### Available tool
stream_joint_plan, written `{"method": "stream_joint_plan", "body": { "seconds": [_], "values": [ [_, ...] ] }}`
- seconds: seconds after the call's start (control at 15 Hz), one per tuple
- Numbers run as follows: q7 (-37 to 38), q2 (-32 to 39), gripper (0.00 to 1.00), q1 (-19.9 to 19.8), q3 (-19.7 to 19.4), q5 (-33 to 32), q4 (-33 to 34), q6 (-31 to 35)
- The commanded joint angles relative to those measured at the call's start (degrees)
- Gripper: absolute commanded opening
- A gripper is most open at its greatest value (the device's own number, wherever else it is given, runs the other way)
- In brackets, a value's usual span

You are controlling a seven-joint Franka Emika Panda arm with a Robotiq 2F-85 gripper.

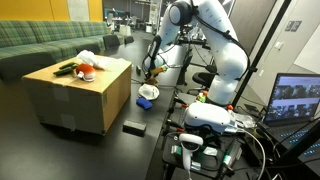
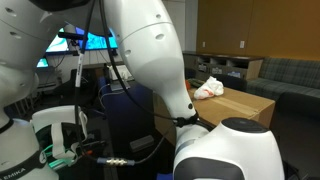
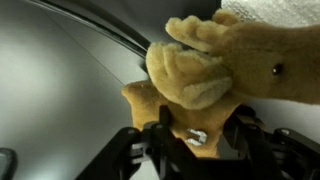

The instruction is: Remove the brown moose, white plastic, toy vegetable, put them on the table and put the white cloth, blue sponge and black whiteboard eraser on the box

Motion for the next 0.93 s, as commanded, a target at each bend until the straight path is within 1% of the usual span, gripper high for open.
{"method": "stream_joint_plan", "body": {
  "seconds": [0.0,0.07,0.13,0.4,0.53,0.67,0.87],
  "values": [
    [-2.7,-3.7,0.88,-2.4,2.8,1.5,-0.3,-0.6],
    [-3.4,-5.0,0.96,-3.0,3.9,1.7,-0.9,-0.7],
    [-4.2,-6.5,0.99,-3.9,5.4,1.9,-1.7,-1.0],
    [-9.9,-13.0,1.00,-7.9,13.6,3.9,-6.5,-3.2],
    [-12.4,-14.8,1.00,-8.8,16.5,5.6,-8.3,-5.0],
    [-14.3,-15.2,1.00,-8.8,18.3,7.2,-9.2,-7.2],
    [-15.3,-14.4,1.00,-7.6,18.3,7.9,-9.7,-10.4]
  ]
}}
